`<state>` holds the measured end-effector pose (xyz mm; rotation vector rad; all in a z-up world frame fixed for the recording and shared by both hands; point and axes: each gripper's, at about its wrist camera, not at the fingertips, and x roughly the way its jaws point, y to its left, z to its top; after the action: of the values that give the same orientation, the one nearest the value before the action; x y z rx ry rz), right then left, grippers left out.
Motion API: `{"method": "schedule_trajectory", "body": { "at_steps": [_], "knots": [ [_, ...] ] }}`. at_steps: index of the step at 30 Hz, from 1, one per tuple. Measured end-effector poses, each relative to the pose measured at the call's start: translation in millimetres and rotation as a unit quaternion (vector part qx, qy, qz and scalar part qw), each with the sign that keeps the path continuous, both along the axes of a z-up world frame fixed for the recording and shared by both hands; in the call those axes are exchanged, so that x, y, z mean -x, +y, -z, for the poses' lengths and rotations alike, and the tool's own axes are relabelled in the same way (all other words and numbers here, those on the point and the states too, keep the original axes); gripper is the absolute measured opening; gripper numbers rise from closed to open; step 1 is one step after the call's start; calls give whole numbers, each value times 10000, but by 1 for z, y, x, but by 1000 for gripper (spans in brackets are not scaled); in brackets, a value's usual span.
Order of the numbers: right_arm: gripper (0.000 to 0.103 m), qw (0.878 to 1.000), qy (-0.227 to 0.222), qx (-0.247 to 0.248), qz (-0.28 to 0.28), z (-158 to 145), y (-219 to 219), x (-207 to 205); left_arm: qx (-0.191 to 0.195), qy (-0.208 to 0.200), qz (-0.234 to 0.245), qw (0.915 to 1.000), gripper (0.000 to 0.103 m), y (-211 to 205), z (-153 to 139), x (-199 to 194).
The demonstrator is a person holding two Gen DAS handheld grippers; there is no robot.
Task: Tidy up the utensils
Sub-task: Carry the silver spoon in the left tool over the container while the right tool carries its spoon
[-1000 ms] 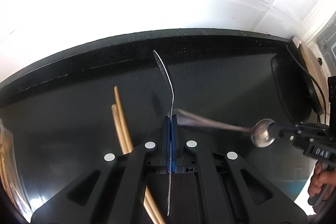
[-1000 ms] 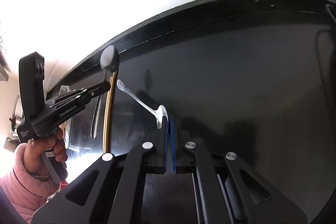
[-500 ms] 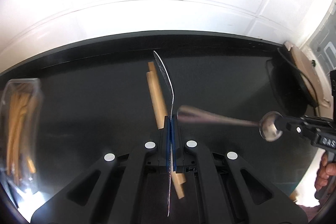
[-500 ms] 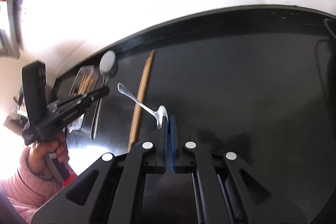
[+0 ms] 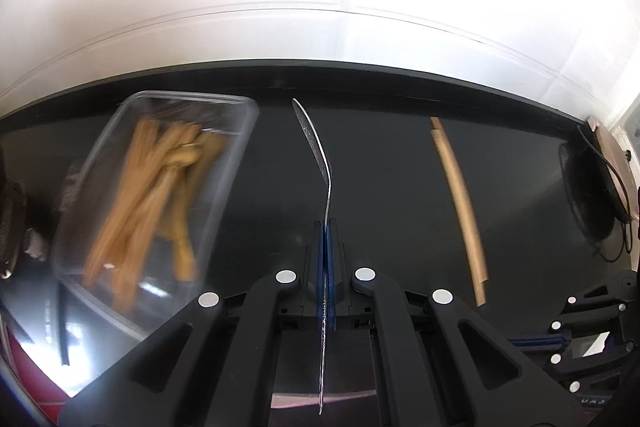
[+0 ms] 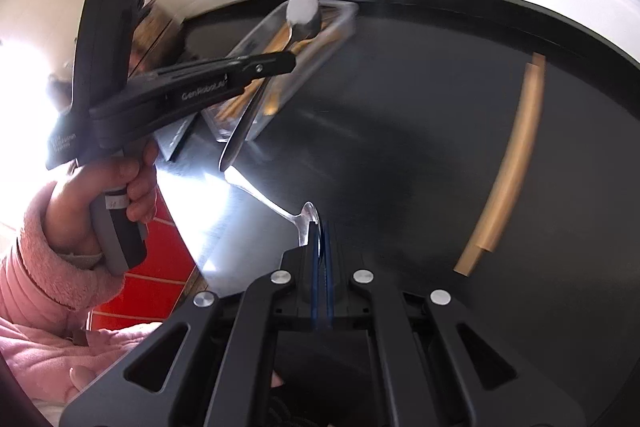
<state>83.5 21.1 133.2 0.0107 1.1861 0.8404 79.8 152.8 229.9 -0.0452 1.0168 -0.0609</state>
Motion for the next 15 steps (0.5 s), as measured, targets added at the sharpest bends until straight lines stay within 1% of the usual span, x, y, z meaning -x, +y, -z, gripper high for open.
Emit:
{"method": "schedule_trajectory", "body": {
  "at_steps": [1,3,6,9,11,12,13,15],
  "knots": [
    [3,10000,1,-7,-32,1,9,-1,-47,-2,-30,10000,0,18,-3,3],
    [3,10000,-24,-8,-84,-1,35,-8,-98,-13,-88,9999,0,38,-3,5],
    [3,9999,-143,35,-81,-3,65,-12,-128,-45,-189,9997,0,84,-5,9],
    [3,9992,-365,138,84,-7,79,-14,-70,-77,-271,9996,0,113,0,9],
    [3,9985,-471,201,207,-10,93,-18,-13,-65,-257,9996,0,126,3,11],
    [3,9982,-498,232,225,-7,104,-11,20,-50,-212,9998,0,136,5,10],
    [3,9980,-523,268,253,-8,119,-13,34,-41,-159,9999,0,140,7,9],
    [3,9974,-570,336,281,-10,131,-17,45,-45,-70,10000,0,145,8,7]
  ]
}}
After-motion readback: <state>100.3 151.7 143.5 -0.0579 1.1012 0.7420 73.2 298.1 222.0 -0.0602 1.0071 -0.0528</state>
